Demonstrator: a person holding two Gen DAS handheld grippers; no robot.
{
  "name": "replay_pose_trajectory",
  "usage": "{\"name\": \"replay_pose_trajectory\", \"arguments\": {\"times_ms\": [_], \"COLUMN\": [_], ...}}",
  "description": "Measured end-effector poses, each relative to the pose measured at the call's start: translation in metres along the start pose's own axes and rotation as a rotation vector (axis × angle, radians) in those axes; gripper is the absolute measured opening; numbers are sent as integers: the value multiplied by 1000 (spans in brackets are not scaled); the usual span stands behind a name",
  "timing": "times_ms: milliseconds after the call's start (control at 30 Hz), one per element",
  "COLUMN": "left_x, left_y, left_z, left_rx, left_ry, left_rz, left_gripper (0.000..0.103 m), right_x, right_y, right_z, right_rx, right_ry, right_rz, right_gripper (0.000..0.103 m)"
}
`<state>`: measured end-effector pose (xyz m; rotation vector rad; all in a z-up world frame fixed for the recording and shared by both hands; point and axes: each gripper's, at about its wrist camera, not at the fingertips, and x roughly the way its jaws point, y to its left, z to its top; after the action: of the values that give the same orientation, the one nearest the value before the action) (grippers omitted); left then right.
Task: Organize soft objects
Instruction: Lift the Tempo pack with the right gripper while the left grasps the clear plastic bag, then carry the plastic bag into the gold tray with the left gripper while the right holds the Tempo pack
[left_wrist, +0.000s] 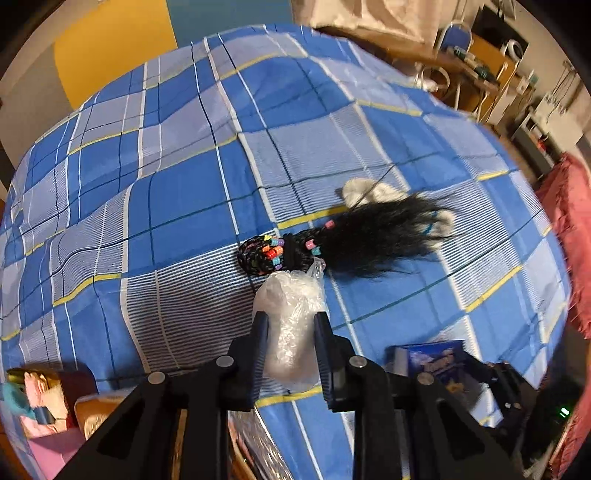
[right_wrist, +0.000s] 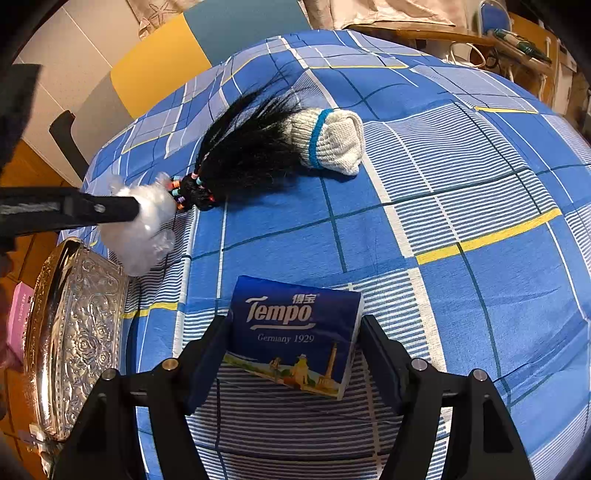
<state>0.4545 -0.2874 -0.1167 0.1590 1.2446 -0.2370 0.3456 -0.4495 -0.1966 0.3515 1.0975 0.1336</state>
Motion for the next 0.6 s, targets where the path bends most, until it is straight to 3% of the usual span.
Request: {"name": "replay_pose_trajectory", "arguments": {"times_ms": [267, 600], "left_x": [-52, -137], "left_y": [2, 27], "left_z": [-29, -81], "left_rx": [-24, -51], "left_ry": [-94, -234], "left_rz": [-129, -289], "left_gripper": [24, 24], "right_x": [4, -6], "right_y": [13, -7], "right_z": [-4, -1], "right_rx": [-87, 26], "right_ry": [-13, -13], "right_rz": [-53, 26], "right_gripper": [79, 66]}}
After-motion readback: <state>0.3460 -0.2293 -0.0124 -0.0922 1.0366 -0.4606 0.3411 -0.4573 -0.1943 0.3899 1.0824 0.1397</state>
